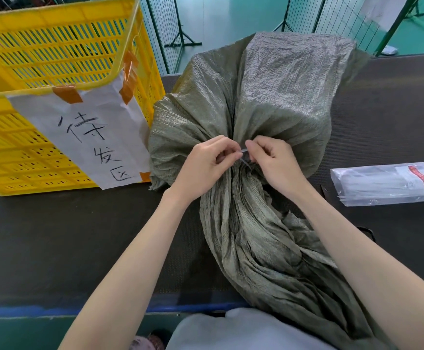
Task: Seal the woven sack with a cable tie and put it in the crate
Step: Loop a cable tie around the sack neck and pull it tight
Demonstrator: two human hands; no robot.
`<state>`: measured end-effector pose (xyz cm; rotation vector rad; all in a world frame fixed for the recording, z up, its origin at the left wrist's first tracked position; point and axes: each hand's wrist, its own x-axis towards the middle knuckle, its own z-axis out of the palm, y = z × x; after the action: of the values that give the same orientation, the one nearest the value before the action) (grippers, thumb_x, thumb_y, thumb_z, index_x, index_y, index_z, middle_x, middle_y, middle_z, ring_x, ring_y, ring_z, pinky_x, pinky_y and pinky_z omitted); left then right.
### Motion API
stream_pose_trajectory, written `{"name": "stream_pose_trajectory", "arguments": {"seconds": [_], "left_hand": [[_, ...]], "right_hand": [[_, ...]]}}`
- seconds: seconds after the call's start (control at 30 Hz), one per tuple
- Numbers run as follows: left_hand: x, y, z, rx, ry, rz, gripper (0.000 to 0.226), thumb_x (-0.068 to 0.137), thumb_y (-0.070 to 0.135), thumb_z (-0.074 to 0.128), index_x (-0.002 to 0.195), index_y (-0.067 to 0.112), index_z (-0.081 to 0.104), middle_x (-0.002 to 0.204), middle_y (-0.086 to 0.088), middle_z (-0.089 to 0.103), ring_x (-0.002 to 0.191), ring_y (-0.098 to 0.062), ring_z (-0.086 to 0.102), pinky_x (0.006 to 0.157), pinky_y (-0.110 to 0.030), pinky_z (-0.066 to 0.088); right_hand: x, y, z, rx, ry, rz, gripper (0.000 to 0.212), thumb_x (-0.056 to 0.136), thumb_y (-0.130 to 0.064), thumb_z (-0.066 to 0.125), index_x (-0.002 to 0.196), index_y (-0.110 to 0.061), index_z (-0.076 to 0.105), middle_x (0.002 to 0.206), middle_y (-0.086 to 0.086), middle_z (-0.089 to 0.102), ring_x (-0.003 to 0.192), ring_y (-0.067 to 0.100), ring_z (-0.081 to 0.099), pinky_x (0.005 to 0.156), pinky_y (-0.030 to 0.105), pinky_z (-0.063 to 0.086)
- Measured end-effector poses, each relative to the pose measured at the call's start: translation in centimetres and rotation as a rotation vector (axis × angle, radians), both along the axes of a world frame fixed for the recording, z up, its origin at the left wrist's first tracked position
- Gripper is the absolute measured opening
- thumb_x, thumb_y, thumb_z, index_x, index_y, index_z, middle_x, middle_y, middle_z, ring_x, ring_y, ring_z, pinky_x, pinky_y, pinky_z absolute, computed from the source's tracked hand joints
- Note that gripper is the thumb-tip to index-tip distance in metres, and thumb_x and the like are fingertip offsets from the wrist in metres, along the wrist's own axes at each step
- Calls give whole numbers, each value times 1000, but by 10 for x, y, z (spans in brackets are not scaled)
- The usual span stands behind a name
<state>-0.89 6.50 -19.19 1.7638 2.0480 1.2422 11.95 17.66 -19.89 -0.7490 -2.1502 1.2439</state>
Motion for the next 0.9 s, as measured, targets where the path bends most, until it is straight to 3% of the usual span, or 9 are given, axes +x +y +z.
{"name": "stream_pose_trajectory", "arguments": {"seconds": [0.2,0.43,0.6,0.67,0.9], "left_hand": [[-4,2,-1,-6,32,-25,10,93,16,60,93,6,65,86,-3,61,75,-20,56,71,-29,45],[-20,3,-10,-30,110,6,13,95,15,56,96,5,63,89,1,57,80,-13,54,74,-17,40],[-25,-2,-15,-62,114,20,13,95,16,57,97,5,64,91,0,60,81,-7,53,74,-11,39],[-25,-3,-18,-73,107,20,13,95,15,57,96,4,64,91,1,60,81,-6,52,74,-10,38],[-26,-11,-27,-88,89,79,12,94,19,58,96,9,65,90,6,61,85,-12,49,76,-12,36]], "right_hand": [[5,-2,0,-5,68,-119,40,95,-21,52,55,-19,47,49,-2,44,47,6,35,51,23,30],[19,4,-1,-94,164,-213,40,97,-21,49,58,-10,53,50,11,58,38,5,41,49,18,34],[30,4,-10,-139,223,-271,39,95,-24,50,56,-19,52,43,-2,56,42,31,49,49,33,39],[33,5,-11,-175,260,-304,39,95,-24,50,56,-21,51,41,-4,54,44,28,52,51,35,43],[46,3,-12,-343,355,-347,40,98,-15,48,58,-13,48,39,-9,46,42,15,51,45,23,44]]}}
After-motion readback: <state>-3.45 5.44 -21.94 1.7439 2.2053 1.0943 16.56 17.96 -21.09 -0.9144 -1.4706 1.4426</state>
